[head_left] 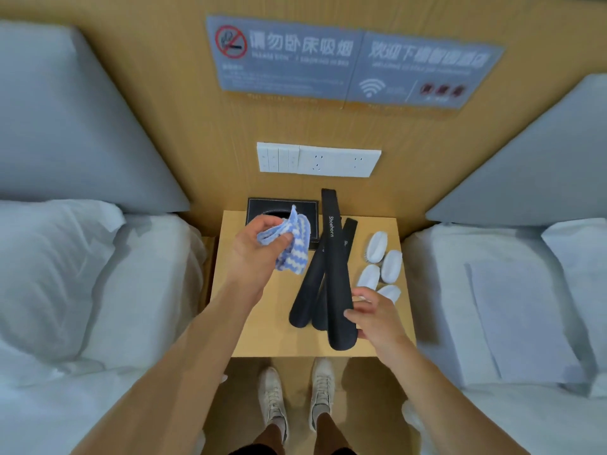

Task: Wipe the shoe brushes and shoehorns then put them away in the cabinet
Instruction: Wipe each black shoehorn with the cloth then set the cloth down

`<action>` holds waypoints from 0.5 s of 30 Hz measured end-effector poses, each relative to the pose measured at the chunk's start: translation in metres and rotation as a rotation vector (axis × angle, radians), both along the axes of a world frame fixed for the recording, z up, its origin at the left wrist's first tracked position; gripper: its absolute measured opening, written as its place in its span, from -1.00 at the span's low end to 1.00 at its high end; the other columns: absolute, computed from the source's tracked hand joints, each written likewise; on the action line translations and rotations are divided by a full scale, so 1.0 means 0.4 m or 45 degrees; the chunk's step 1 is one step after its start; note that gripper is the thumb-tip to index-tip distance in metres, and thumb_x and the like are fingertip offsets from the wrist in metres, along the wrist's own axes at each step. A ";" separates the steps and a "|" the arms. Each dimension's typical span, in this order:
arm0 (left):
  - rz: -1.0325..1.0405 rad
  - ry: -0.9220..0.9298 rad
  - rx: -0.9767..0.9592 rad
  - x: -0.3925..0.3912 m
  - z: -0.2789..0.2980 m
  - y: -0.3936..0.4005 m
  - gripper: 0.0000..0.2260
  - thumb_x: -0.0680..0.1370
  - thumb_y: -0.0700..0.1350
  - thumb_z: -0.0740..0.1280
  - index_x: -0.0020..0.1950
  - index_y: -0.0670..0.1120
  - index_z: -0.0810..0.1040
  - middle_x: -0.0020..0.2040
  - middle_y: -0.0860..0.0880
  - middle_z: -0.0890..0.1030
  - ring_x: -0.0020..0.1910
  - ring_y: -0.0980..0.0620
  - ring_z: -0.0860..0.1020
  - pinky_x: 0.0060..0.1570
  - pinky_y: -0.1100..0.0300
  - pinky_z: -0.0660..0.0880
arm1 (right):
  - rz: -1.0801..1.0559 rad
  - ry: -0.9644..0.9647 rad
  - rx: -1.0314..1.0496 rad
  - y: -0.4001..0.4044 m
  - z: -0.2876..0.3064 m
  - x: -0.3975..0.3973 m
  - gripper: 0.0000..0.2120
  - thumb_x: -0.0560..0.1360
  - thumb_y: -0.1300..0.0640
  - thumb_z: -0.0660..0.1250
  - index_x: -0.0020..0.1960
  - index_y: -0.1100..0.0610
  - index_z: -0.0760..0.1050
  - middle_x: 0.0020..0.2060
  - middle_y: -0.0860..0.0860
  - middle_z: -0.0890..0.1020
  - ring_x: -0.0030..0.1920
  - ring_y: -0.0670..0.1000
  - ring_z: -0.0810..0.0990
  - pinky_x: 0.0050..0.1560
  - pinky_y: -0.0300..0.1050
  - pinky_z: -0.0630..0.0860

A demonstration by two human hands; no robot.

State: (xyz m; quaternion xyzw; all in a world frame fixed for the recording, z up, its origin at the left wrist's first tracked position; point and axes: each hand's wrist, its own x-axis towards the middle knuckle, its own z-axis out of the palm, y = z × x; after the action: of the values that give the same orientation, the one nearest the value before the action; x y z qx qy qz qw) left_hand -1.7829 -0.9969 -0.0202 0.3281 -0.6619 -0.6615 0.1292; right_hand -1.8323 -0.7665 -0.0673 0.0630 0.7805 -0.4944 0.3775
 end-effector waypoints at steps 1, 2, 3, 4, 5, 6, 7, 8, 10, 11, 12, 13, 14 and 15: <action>-0.019 0.023 -0.031 -0.007 0.025 0.001 -0.91 0.53 -0.05 0.42 -0.03 0.12 0.55 -0.12 0.15 0.63 -0.09 0.11 0.65 -0.18 0.21 0.63 | 0.044 0.010 -0.042 0.007 0.037 0.002 -0.67 0.52 0.34 0.39 0.16 -0.02 0.55 -0.06 0.04 0.72 -0.01 0.04 0.70 -0.05 0.03 0.68; -0.042 0.046 -0.065 -0.015 0.051 0.003 -0.91 0.53 -0.05 0.42 -0.03 0.12 0.56 -0.13 0.15 0.63 -0.10 0.11 0.65 -0.18 0.21 0.62 | 0.082 0.017 -0.085 0.013 0.073 0.002 -0.66 0.52 0.35 0.39 0.18 -0.02 0.54 -0.04 0.05 0.72 -0.01 0.05 0.70 -0.03 0.05 0.68; -0.064 0.071 -0.094 -0.024 0.078 0.006 -0.91 0.52 -0.06 0.43 -0.04 0.12 0.57 -0.13 0.16 0.64 -0.11 0.12 0.65 -0.19 0.23 0.62 | 0.112 0.023 -0.131 0.017 0.107 0.001 -0.65 0.53 0.36 0.38 0.19 -0.01 0.54 -0.02 0.06 0.71 0.00 0.06 0.70 -0.02 0.08 0.68; -0.081 0.103 -0.114 -0.034 0.107 0.009 -0.90 0.52 -0.08 0.43 -0.05 0.12 0.57 -0.14 0.16 0.64 -0.12 0.14 0.65 -0.22 0.26 0.61 | 0.141 0.032 -0.179 0.020 0.138 -0.003 -0.64 0.53 0.37 0.38 0.20 0.00 0.53 0.01 0.06 0.70 0.01 0.07 0.70 0.01 0.10 0.68; -0.094 0.137 -0.136 -0.043 0.137 0.013 -0.88 0.52 -0.10 0.43 -0.07 0.13 0.57 -0.15 0.18 0.65 -0.14 0.17 0.65 -0.27 0.30 0.59 | 0.171 0.046 -0.222 0.021 0.168 -0.009 -0.63 0.53 0.37 0.37 0.21 0.00 0.52 0.04 0.05 0.69 0.04 0.07 0.69 0.05 0.12 0.67; -0.107 0.168 -0.174 -0.051 0.168 0.016 -0.86 0.52 -0.11 0.43 -0.09 0.14 0.56 -0.16 0.21 0.64 -0.17 0.21 0.64 -0.31 0.35 0.56 | 0.200 0.066 -0.254 0.020 0.196 -0.016 -0.61 0.53 0.38 0.37 0.22 -0.02 0.51 0.07 0.02 0.69 0.08 0.06 0.68 0.08 0.11 0.66; -0.123 0.192 -0.230 -0.060 0.200 0.020 -0.85 0.51 -0.11 0.43 -0.10 0.15 0.55 -0.17 0.23 0.62 -0.18 0.24 0.62 -0.32 0.39 0.53 | 0.227 0.089 -0.280 0.017 0.224 -0.026 -0.60 0.53 0.38 0.37 0.23 -0.03 0.49 0.09 -0.01 0.68 0.11 0.04 0.67 0.09 0.08 0.65; -0.139 0.214 -0.288 -0.067 0.232 0.023 -0.86 0.51 -0.10 0.43 -0.09 0.15 0.54 -0.17 0.24 0.61 -0.17 0.26 0.61 -0.33 0.41 0.52 | 0.256 0.117 -0.306 0.013 0.249 -0.037 -0.59 0.53 0.38 0.37 0.22 -0.04 0.48 0.09 -0.04 0.69 0.11 0.02 0.66 0.07 0.03 0.65; -0.154 0.282 -0.386 -0.078 0.298 0.027 -0.86 0.51 -0.08 0.43 -0.06 0.15 0.53 -0.14 0.25 0.60 -0.15 0.26 0.60 -0.33 0.43 0.50 | 0.305 0.188 -0.355 0.001 0.294 -0.061 -0.58 0.52 0.42 0.35 0.19 -0.05 0.47 0.04 -0.09 0.71 0.07 -0.04 0.68 -0.05 -0.13 0.64; -0.149 0.326 -0.430 -0.082 0.331 0.029 -0.85 0.51 -0.09 0.43 -0.05 0.16 0.53 -0.13 0.25 0.60 -0.15 0.26 0.61 -0.32 0.43 0.50 | 0.320 0.232 -0.373 -0.006 0.318 -0.072 -0.56 0.51 0.44 0.34 0.18 -0.06 0.46 0.02 -0.11 0.72 0.04 -0.06 0.69 -0.10 -0.20 0.62; -0.140 0.374 -0.474 -0.087 0.364 0.031 -0.84 0.51 -0.11 0.43 -0.05 0.16 0.54 -0.13 0.25 0.61 -0.16 0.24 0.61 -0.31 0.41 0.51 | 0.333 0.280 -0.391 -0.013 0.342 -0.084 -0.52 0.51 0.45 0.34 0.19 -0.09 0.46 0.02 -0.12 0.72 0.03 -0.06 0.69 -0.12 -0.23 0.61; -0.131 0.423 -0.523 -0.092 0.395 0.033 -0.82 0.50 -0.13 0.43 -0.06 0.15 0.54 -0.13 0.23 0.61 -0.16 0.23 0.60 -0.29 0.39 0.52 | 0.351 0.328 -0.415 -0.020 0.366 -0.094 -0.47 0.50 0.46 0.33 0.21 -0.12 0.45 0.05 -0.12 0.71 0.05 -0.04 0.69 -0.09 -0.22 0.61; -0.125 0.468 -0.583 -0.097 0.427 0.033 -0.81 0.50 -0.15 0.43 -0.07 0.15 0.53 -0.13 0.22 0.60 -0.16 0.22 0.59 -0.28 0.39 0.50 | 0.380 0.371 -0.448 -0.028 0.390 -0.103 -0.40 0.49 0.46 0.33 0.26 -0.19 0.44 0.09 -0.10 0.70 0.10 -0.01 0.68 -0.03 -0.16 0.63; -0.117 0.504 -0.652 -0.101 0.457 0.035 -0.80 0.49 -0.16 0.44 -0.07 0.14 0.52 -0.13 0.22 0.59 -0.16 0.22 0.57 -0.28 0.40 0.48 | 0.417 0.404 -0.491 -0.037 0.414 -0.113 -0.31 0.48 0.46 0.32 0.30 -0.27 0.41 0.14 -0.08 0.68 0.16 0.02 0.66 0.06 -0.08 0.64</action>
State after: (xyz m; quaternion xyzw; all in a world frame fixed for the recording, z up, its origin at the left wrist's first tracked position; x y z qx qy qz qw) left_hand -1.8234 -0.9830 0.1624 0.1197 -0.7829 -0.5296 0.3036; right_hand -1.8773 -0.7812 0.0981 -0.2146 0.7211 -0.5697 0.3306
